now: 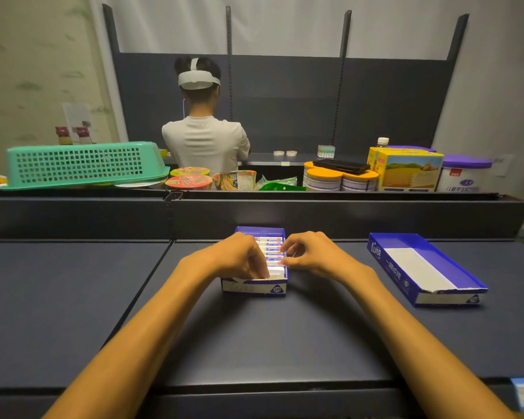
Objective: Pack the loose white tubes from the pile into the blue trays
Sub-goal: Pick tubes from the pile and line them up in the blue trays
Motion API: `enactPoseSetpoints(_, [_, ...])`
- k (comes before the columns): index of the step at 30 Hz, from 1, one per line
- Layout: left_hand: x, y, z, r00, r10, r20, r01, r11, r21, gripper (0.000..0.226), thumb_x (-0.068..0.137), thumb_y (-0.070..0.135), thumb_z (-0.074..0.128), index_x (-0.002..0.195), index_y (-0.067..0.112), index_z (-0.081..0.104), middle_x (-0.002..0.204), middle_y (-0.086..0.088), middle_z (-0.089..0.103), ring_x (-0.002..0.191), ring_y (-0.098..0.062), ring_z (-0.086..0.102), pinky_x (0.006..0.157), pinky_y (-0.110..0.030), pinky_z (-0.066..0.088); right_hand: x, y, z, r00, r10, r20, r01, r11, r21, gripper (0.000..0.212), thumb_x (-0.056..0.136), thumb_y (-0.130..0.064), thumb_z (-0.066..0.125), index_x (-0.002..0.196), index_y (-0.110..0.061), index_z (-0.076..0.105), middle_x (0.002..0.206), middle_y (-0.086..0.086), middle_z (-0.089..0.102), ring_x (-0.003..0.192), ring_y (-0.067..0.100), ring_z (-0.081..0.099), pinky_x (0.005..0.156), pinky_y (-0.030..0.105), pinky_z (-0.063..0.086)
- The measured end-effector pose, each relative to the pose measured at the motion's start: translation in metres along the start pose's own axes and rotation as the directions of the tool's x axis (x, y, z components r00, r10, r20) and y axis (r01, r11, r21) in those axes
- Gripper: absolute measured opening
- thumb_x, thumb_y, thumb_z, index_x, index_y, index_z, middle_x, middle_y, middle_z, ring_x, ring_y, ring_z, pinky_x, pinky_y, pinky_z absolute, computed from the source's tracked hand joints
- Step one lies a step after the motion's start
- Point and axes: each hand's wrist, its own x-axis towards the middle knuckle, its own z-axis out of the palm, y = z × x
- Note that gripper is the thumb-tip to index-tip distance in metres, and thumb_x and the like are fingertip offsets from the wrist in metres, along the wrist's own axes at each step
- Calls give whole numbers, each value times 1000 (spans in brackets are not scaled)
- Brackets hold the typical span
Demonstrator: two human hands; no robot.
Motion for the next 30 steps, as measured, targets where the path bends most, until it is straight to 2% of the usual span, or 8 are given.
enactPoseSetpoints(7, [3, 4, 1, 999, 21, -32, -19, 998, 51, 21, 87, 7, 67, 106, 14, 74, 108, -2, 72, 91, -13, 66, 82, -24, 56, 0, 1, 0, 1000, -3, -6, 3, 1000, -9, 28, 86, -33, 71, 110, -21, 61, 112, 2, 68, 94, 14, 64, 71, 22, 53])
enactPoseSetpoints(12, [-1, 0, 3, 999, 15, -50, -15, 1000, -6, 22, 86, 12, 70, 107, 16, 74, 109, 0, 72, 93, -11, 65, 74, -15, 53, 0, 1, 1, 1000, -8, -12, 8, 1000, -18, 30, 86, -33, 70, 112, -21, 61, 114, 2, 67, 96, 14, 63, 73, 24, 54])
enactPoseSetpoints(15, [-6, -4, 1, 987, -7, -159, -9, 995, -100, 20, 83, 16, 74, 102, 17, 75, 102, 3, 72, 87, -6, 64, 65, -6, 47, -1, 2, 0, 1000, -18, -5, 18, 999, -34, 31, 87, -35, 69, 114, -21, 60, 116, 2, 66, 96, 14, 63, 75, 24, 54])
enactPoseSetpoints(20, [-2, -13, 5, 935, -76, -345, 36, 992, -120, 20, 84, 23, 73, 103, 17, 73, 103, 1, 72, 88, -7, 65, 73, -12, 49, -2, 1, 0, 995, -54, -88, 46, 995, -92, 37, 88, -38, 67, 121, -23, 57, 120, -1, 61, 99, 10, 57, 79, 25, 51])
enactPoseSetpoints(23, [5, -12, 12, 939, -49, -340, 17, 995, -95, 20, 84, 20, 74, 104, 16, 74, 103, -1, 73, 88, -8, 66, 82, -22, 54, 0, -2, 3, 989, -85, -124, 73, 992, -100, 39, 90, -39, 64, 124, -24, 54, 127, -2, 55, 106, 9, 53, 81, 24, 50])
enactPoseSetpoints(25, [9, -9, 16, 951, -15, -309, -5, 998, -65, 18, 83, 18, 74, 101, 14, 75, 101, -2, 74, 84, -9, 66, 82, -24, 55, 2, -4, 4, 989, -87, -116, 73, 990, -118, 39, 90, -38, 64, 125, -23, 53, 129, -2, 54, 109, 10, 52, 83, 27, 51])
enactPoseSetpoints(30, [19, -7, 20, 970, 14, -242, -11, 1000, 13, 16, 84, 19, 73, 100, 14, 76, 103, -3, 73, 88, -11, 66, 78, -17, 50, 3, -3, 4, 995, -74, -68, 64, 988, -143, 41, 89, -35, 67, 125, -22, 53, 128, 0, 55, 110, 10, 51, 81, 25, 48])
